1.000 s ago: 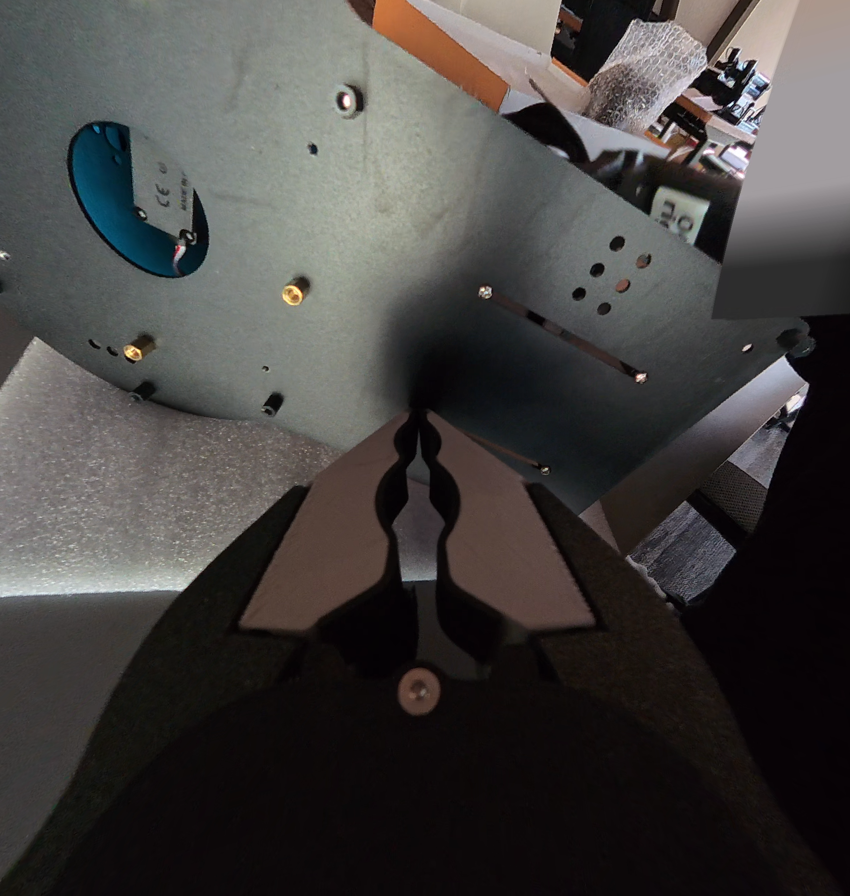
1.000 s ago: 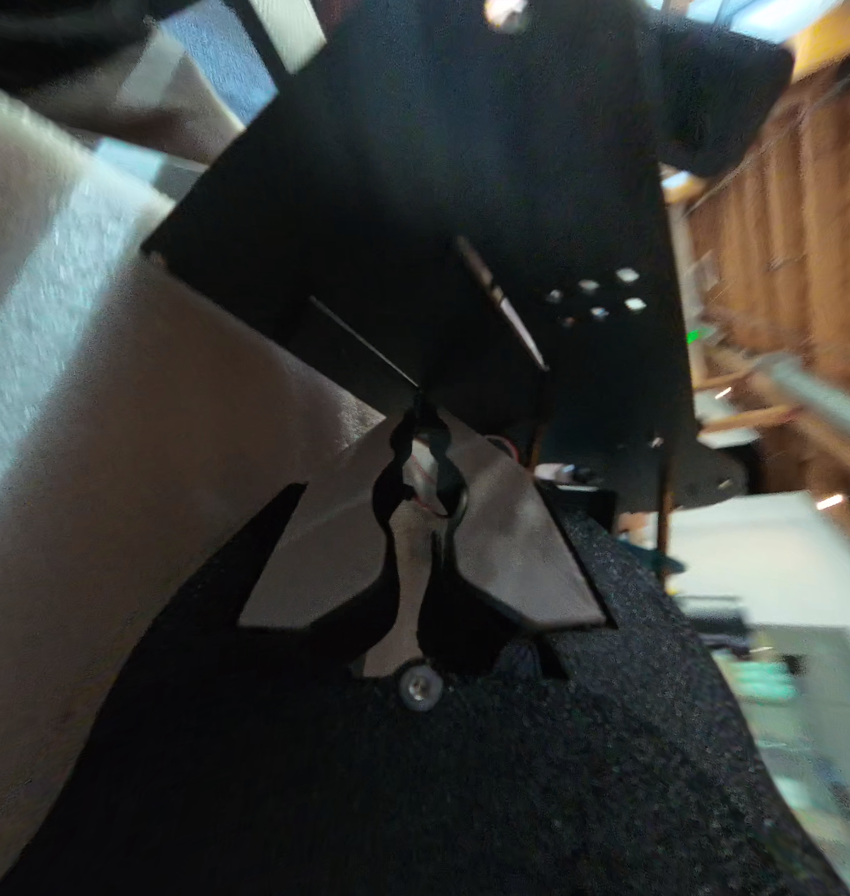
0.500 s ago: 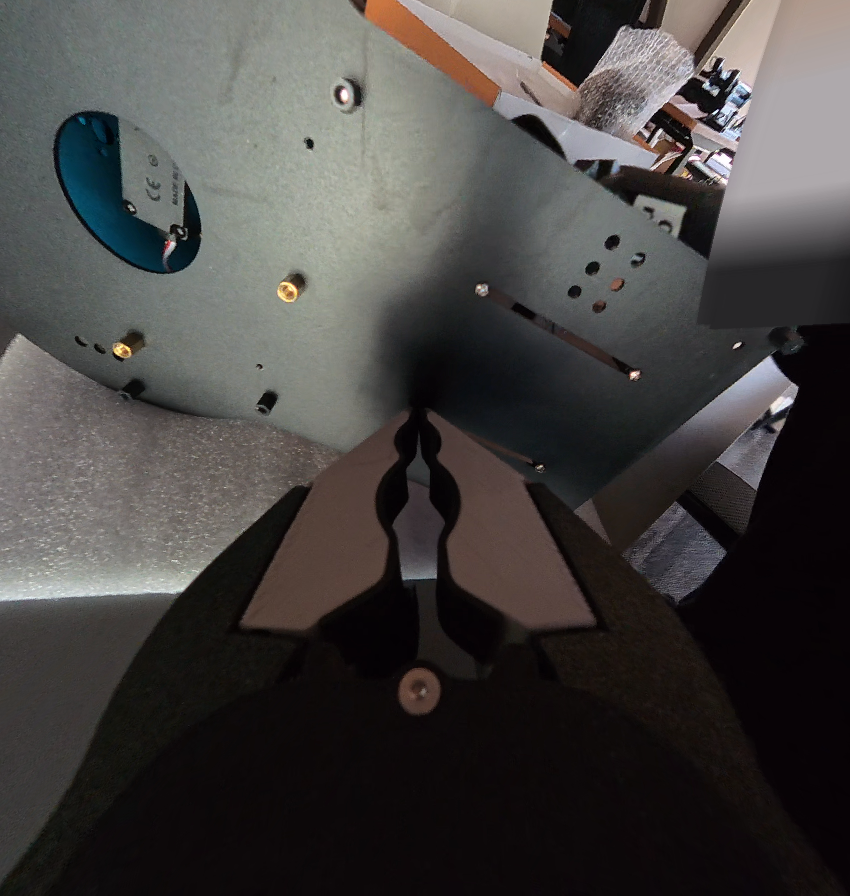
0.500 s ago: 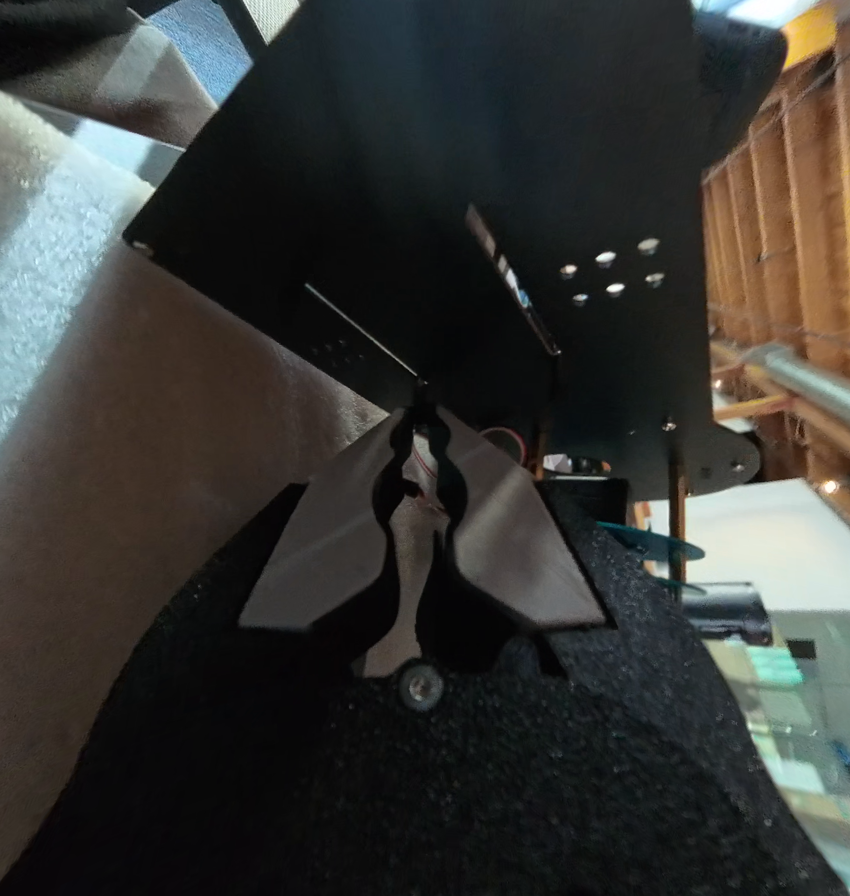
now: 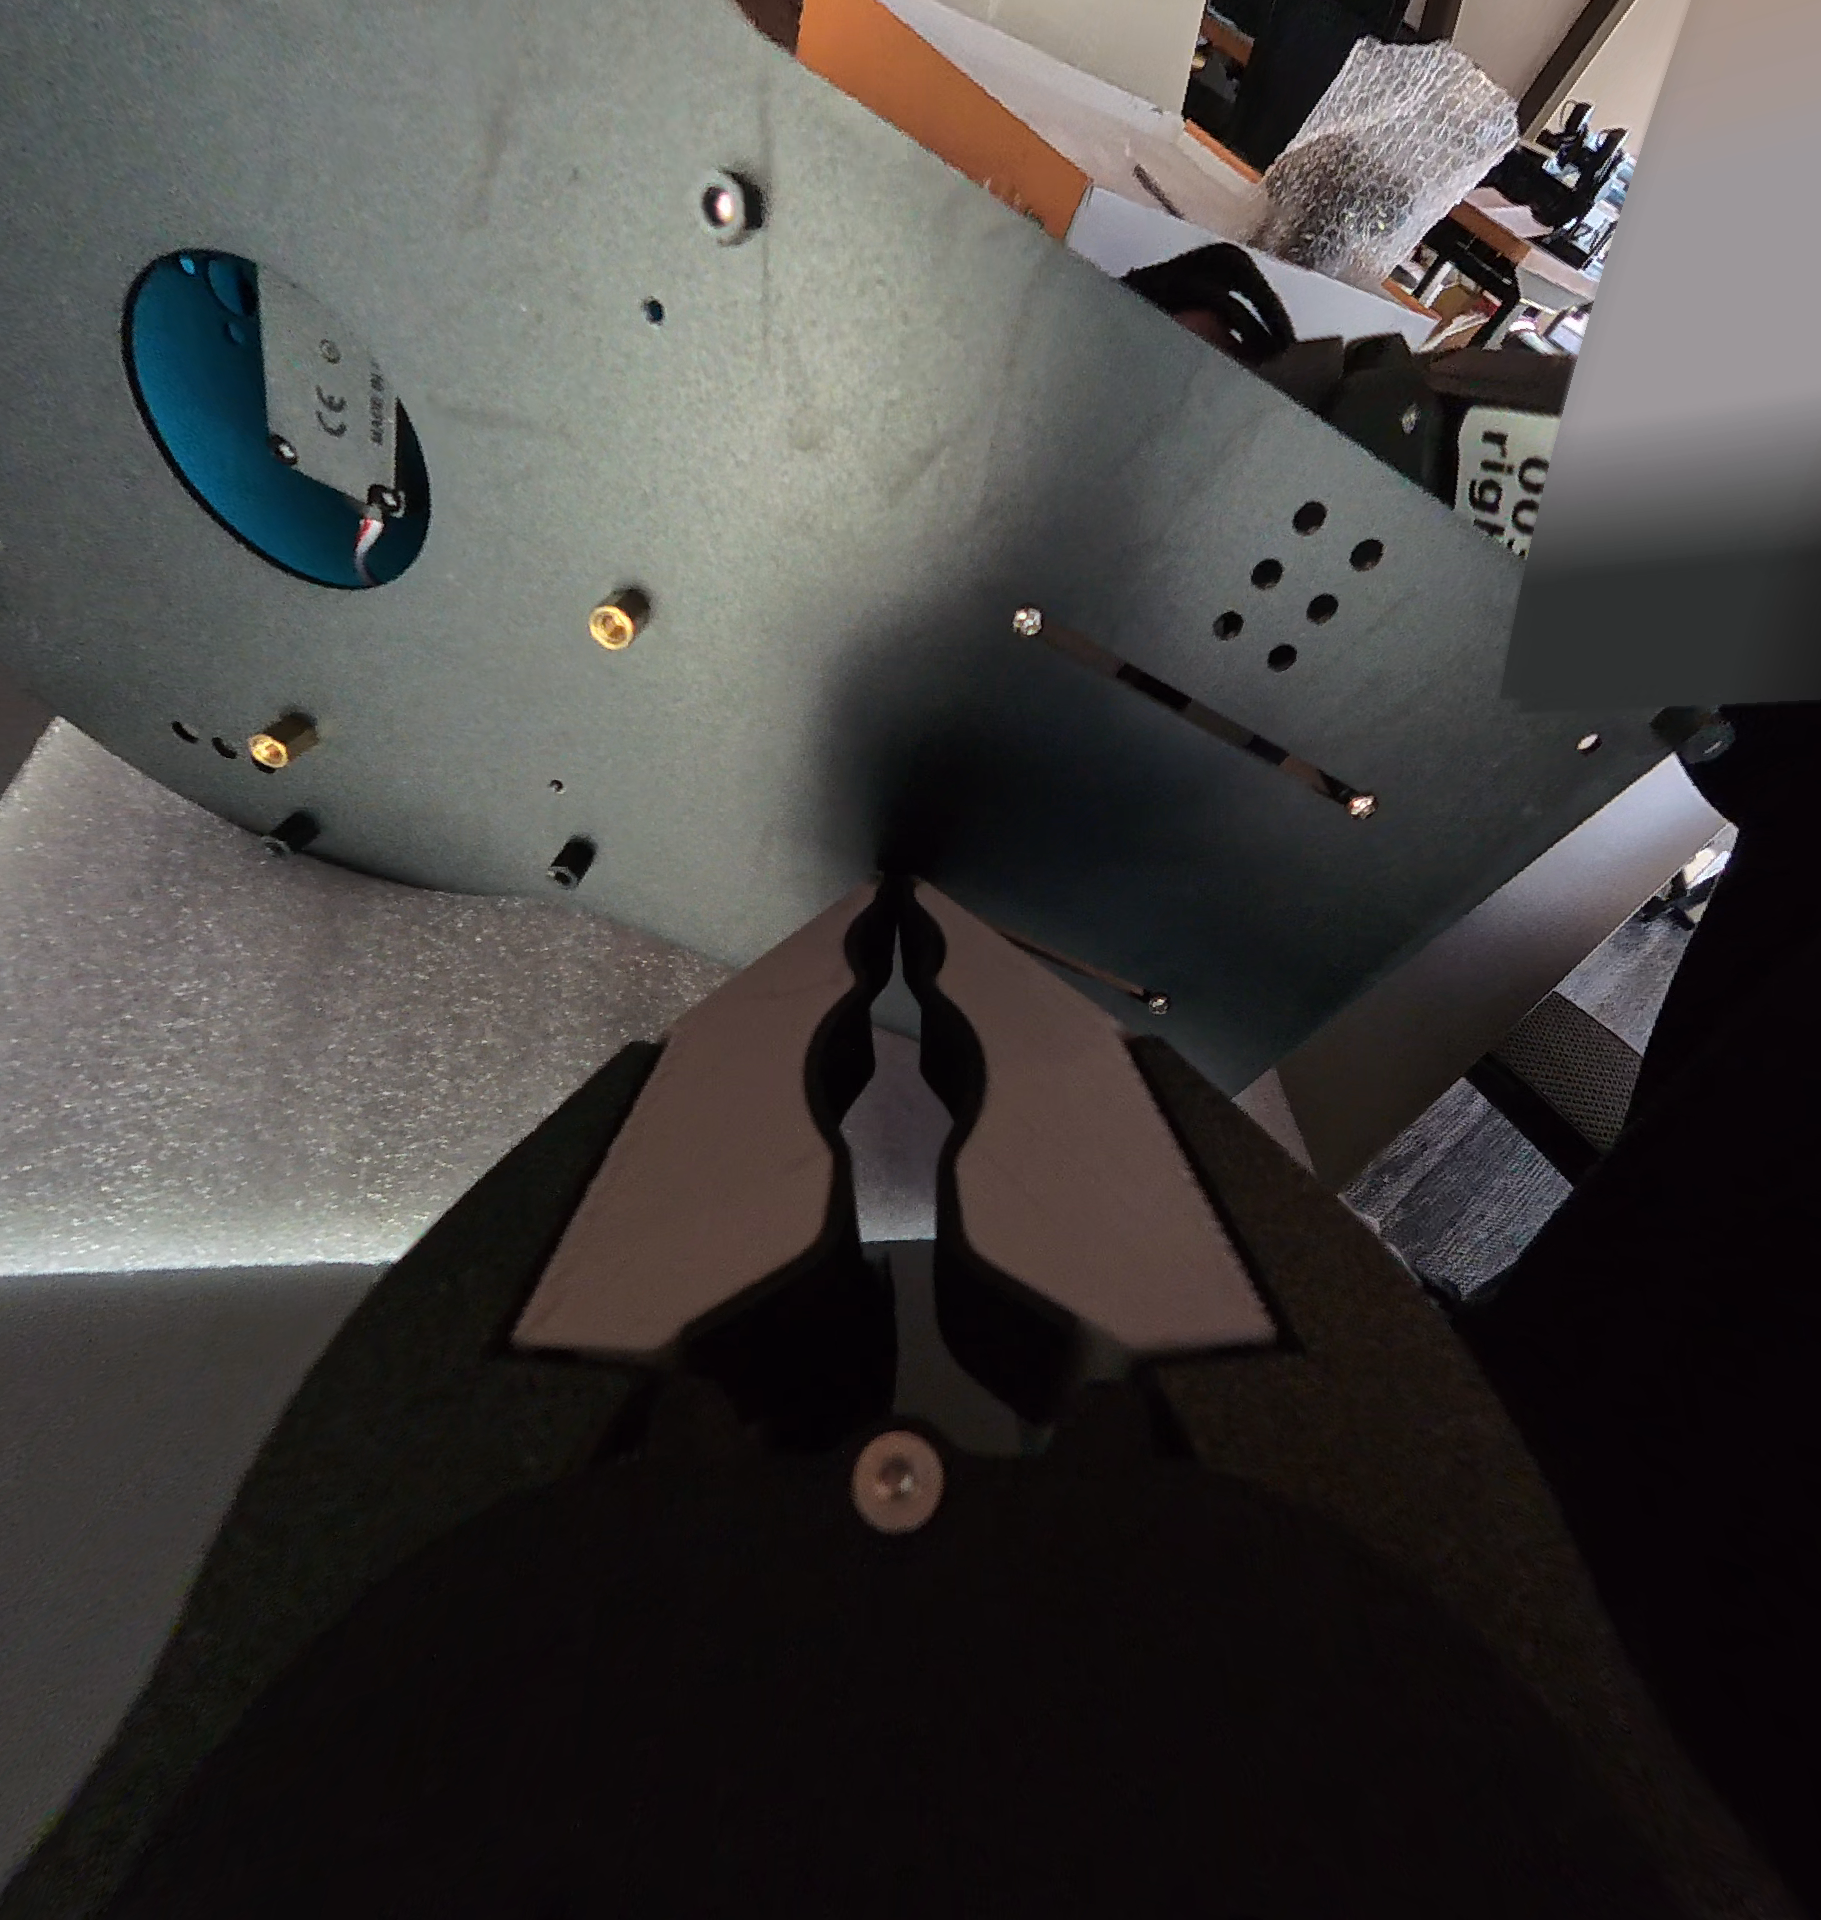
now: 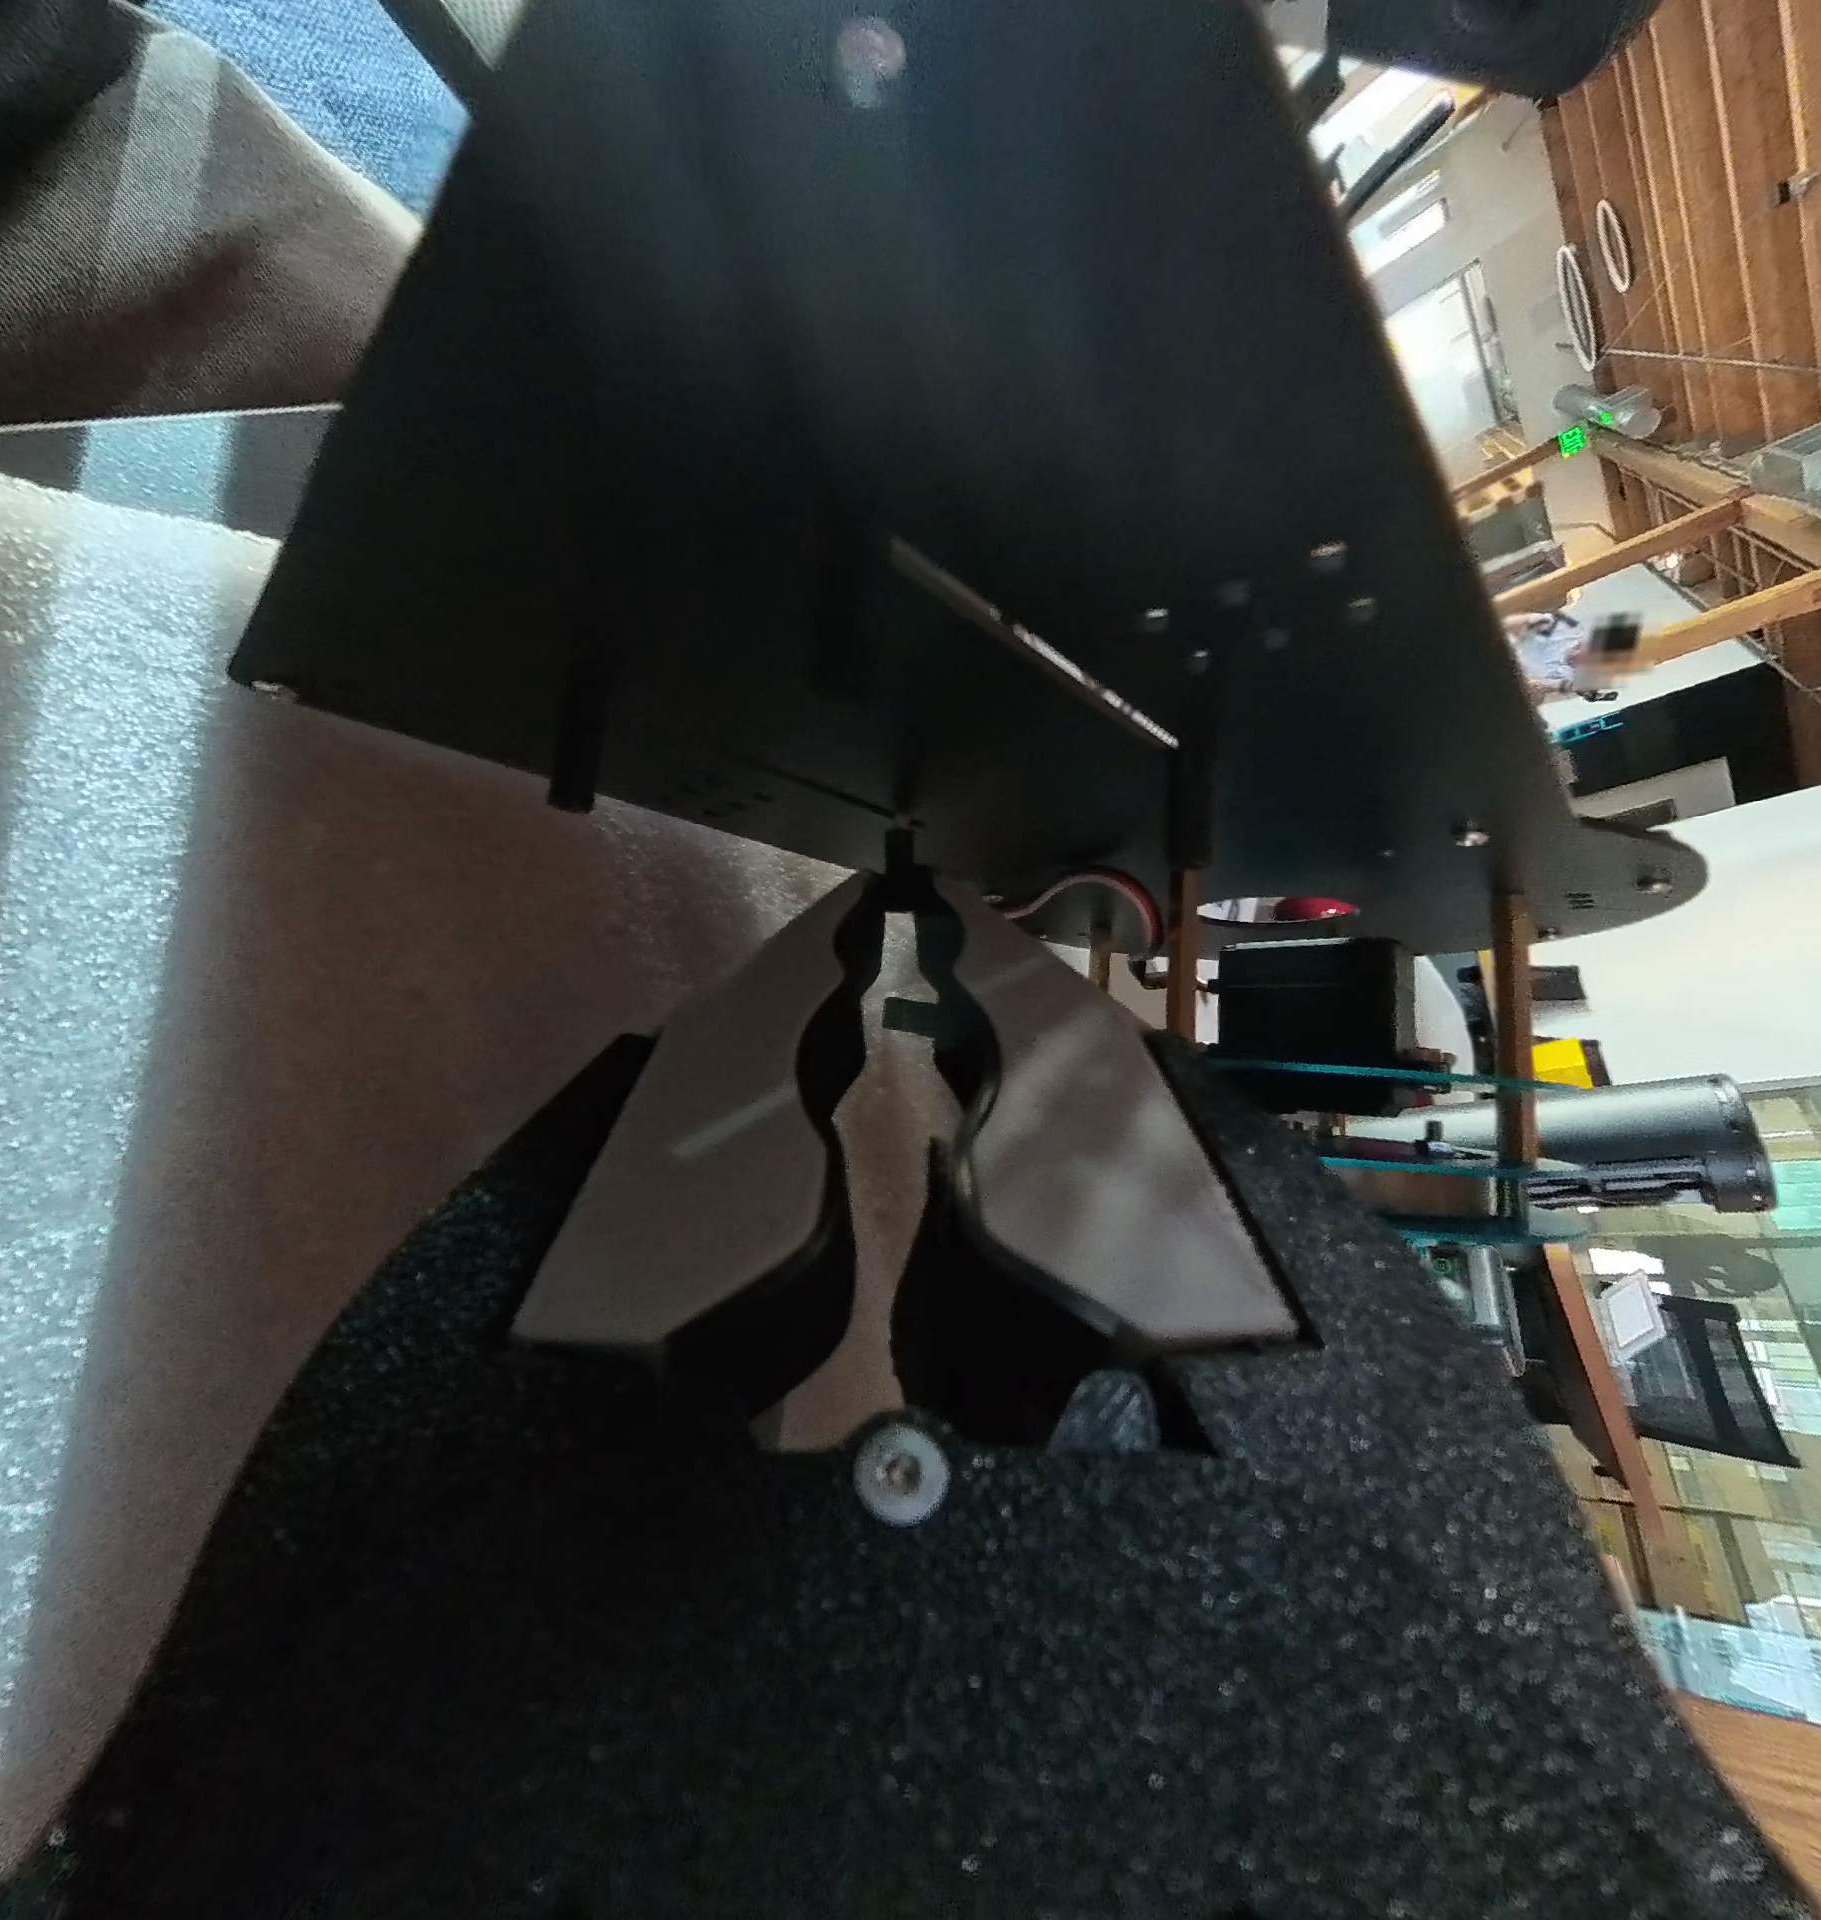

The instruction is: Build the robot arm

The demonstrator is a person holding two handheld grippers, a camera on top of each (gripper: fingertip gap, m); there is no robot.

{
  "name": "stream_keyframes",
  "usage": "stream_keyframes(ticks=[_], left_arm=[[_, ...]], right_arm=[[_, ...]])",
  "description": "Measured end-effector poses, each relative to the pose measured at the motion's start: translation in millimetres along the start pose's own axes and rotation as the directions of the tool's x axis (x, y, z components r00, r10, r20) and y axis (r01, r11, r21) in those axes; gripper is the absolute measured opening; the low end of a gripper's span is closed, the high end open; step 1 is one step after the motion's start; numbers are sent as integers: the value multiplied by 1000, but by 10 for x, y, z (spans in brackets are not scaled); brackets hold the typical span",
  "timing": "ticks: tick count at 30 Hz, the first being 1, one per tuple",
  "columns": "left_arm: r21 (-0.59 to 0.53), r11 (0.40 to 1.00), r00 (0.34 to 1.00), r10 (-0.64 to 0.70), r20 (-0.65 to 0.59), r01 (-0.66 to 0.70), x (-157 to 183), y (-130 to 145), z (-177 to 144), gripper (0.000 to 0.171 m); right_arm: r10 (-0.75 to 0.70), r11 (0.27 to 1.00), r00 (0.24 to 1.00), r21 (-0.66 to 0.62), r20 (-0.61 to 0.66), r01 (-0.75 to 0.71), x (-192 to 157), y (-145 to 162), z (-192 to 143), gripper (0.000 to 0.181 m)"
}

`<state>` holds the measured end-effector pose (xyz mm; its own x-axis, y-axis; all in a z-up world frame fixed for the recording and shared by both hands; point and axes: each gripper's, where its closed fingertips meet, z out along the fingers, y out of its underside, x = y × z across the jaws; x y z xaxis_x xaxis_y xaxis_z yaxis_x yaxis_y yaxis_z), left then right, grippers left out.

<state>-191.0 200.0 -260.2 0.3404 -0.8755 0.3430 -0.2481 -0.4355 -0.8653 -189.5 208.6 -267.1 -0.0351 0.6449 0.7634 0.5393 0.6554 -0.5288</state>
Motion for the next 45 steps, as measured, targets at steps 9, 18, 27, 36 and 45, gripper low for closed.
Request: stream_keyframes(ticks=[9, 18, 27, 36, 45], left_arm=[[11, 1000, 1000, -12, -6, 12, 2, -5, 1, 0], [12, 1000, 1000, -11, -14, 12, 6, -9, 11, 0], [15, 1000, 1000, -20, -21, 20, -9, -14, 10, 0], [12, 1000, 1000, -10, -14, 10, -17, -18, 13, 0], [3, 1000, 1000, 10, -7, -10, -20, -20, 15, 0]], right_arm=[[370, 927, 901, -20, 228, -376, -31, -15, -7, 4], [653, 715, 587, -134, 479, -686, -55, -32, -29, 4], [566, 801, 724, -58, 394, -595, -20, -26, -38, 11], [558, 810, 759, -22, 335, -585, 40, -44, -12, 7], [543, 826, 777, -33, 317, -563, 27, -12, 1, 11]])
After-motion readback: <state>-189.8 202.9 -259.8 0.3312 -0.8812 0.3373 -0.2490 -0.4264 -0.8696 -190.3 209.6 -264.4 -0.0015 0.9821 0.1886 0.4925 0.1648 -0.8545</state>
